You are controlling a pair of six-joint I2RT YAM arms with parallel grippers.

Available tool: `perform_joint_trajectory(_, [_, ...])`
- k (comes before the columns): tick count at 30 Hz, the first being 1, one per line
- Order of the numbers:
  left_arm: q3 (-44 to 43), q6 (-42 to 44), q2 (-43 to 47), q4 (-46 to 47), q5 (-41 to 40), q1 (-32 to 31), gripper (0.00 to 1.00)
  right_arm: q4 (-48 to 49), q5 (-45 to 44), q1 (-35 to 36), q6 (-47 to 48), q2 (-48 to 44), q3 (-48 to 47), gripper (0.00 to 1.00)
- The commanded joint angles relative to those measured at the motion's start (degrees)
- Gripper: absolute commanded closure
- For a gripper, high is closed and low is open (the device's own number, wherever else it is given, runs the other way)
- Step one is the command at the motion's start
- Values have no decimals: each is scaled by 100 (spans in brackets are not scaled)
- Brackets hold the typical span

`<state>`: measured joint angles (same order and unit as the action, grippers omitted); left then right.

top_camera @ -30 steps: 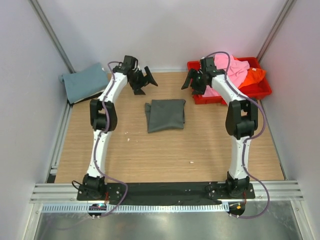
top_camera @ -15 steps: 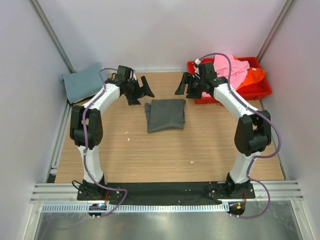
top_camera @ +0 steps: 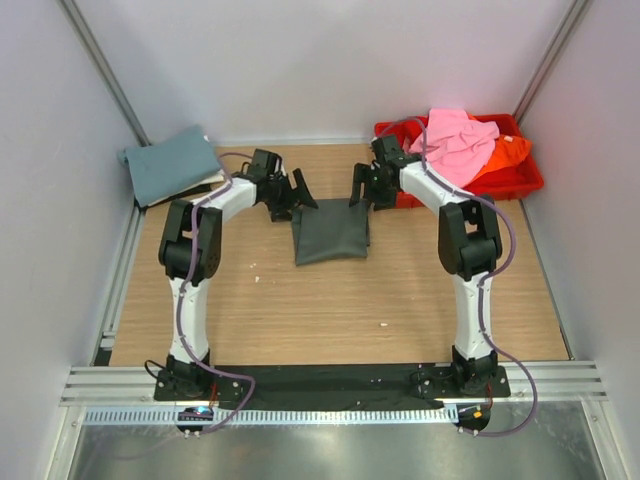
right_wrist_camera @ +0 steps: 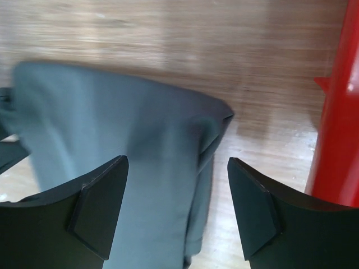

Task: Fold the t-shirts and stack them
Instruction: Neatly place the folded tshirt to the corner

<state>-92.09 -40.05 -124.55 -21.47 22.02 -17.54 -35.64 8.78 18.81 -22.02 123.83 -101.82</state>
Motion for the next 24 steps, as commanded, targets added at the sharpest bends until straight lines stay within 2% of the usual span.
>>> perform_joint_trajectory(1, [50,33,-236,135,-49,-188,15,-128,-210,61,119,246,-215,22])
perform_joint_trajectory(6, [271,-38,-253,275,-119,-574,24,424,45,132,-65,300,276,22])
perform_joint_trajectory(8, [254,-46,-306,293,-198,-750,32,645,281,132,-206,238,565,22])
perform_joint_trajectory(9, [227,-38,-411,310,-198,-803,41,794,326,149,-250,177,636,22])
perform_joint_trajectory(10, [175,-38,-447,311,-189,-838,60,813,335,167,-259,142,689,23])
perform_joint_trajectory(12, [148,-73,-509,311,-146,-856,83,856,335,176,-250,-16,821,23])
perform_joint_trajectory(13, [104,-55,-500,284,-154,-856,100,848,318,167,-224,-78,865,23])
perform_joint_trajectory(19, [-387,454,-131,-532,-207,-769,100,488,-437,132,40,-990,1173,20])
perform_joint_trajectory(22, [-738,840,71,-1164,-216,-611,100,338,-1138,88,-30,-1518,1568,16])
perform_joint_trajectory(24, [-958,1112,159,-1603,-207,-479,100,303,-1551,44,-213,-2342,2224,12])
